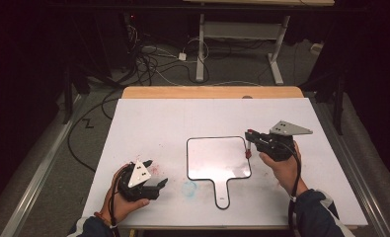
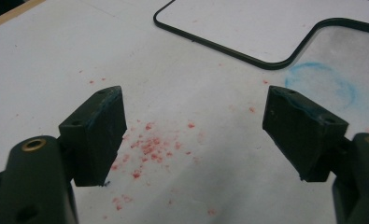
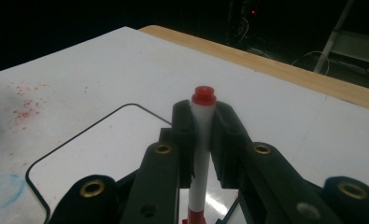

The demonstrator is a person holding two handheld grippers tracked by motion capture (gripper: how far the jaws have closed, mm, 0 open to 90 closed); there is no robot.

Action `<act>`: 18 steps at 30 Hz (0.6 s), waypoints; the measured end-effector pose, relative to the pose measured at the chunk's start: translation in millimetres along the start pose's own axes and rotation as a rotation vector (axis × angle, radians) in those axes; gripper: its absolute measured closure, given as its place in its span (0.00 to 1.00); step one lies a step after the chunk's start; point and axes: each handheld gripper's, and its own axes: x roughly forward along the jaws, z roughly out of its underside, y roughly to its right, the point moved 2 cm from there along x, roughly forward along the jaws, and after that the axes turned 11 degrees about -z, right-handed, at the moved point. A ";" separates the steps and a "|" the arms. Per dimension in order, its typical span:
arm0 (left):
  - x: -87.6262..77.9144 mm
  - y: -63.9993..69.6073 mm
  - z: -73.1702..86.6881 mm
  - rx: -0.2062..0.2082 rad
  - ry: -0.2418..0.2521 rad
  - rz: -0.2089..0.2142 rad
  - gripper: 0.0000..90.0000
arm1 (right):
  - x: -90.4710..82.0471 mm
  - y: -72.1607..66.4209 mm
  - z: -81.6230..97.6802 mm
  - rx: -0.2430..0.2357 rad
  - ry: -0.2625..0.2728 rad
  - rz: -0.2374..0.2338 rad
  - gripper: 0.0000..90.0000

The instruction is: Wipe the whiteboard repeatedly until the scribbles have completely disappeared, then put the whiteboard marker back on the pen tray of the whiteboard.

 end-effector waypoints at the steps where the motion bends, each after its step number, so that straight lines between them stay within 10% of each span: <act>1: -0.4 0.3 -0.1 0.002 0.000 -0.001 0.23 | -3.1 -0.6 -1.0 0.002 -0.001 0.003 0.90; 18: -5.5 0.6 2.7 0.001 -0.009 -0.028 0.23 | -40.2 -15.2 3.5 0.111 -0.066 -0.041 0.90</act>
